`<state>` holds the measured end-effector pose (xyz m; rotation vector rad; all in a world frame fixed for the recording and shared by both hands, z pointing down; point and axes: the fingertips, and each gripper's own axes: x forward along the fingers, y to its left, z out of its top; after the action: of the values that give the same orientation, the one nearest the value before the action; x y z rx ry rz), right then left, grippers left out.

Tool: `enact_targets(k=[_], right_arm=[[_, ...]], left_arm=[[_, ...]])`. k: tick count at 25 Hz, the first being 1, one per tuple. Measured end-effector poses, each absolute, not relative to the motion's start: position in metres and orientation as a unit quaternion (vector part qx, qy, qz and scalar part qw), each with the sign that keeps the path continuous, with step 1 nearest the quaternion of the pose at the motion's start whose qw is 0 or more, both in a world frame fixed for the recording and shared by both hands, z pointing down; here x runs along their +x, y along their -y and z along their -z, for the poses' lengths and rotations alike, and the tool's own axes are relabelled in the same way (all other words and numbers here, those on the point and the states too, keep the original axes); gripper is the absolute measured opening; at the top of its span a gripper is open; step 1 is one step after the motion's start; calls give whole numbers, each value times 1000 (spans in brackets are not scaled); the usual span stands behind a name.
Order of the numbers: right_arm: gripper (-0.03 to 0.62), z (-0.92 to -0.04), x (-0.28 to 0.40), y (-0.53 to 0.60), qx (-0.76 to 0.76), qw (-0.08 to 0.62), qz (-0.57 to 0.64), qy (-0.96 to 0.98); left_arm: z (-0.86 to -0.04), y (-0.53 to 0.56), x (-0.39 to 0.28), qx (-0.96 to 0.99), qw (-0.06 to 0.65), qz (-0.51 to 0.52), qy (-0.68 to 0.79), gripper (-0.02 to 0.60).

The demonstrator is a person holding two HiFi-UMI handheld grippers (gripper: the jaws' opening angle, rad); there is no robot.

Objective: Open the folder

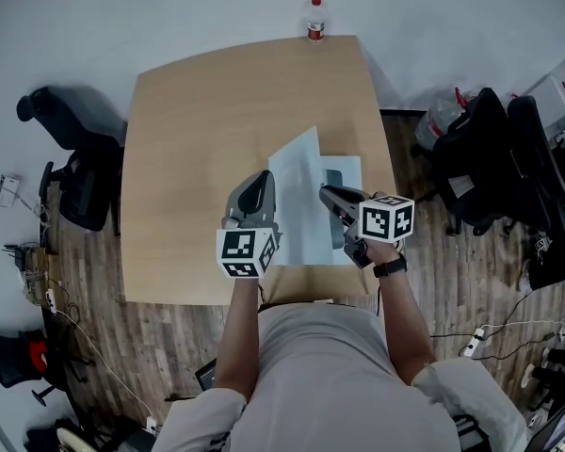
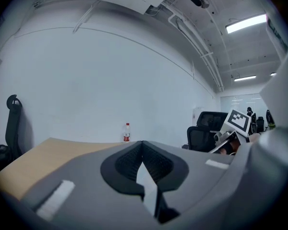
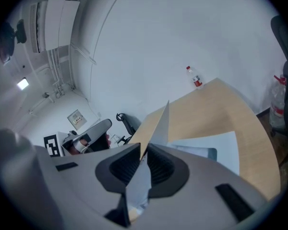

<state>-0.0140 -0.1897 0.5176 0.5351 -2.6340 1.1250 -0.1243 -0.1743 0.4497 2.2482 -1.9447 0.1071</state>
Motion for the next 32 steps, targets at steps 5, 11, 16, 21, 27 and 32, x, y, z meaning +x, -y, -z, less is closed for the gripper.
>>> enact_targets(k=[5,11,16,21,27,32], right_arm=[[43,-509,-30,185,164,113,-381,903],[43,-500,-49,180,139,113,-383,906],[43,-494,-67,175,119,117,-379,910],[49,-490,-85,172,103,122,-373,914],[52,-487,-98,169,84,123,-371,917],[54,-484,-115,164,66,124,-369,919]], left_arm=[[-445,168,-138,743,78,-32,664,9],[-440,162,-151,731,71,-29,678,9],[-435,154,-168,720,70,-24,690,9],[-433,147,-185,706,69,-21,704,9],[-431,140,-197,693,66,-19,718,9],[-427,135,-210,683,63,-17,728,9]])
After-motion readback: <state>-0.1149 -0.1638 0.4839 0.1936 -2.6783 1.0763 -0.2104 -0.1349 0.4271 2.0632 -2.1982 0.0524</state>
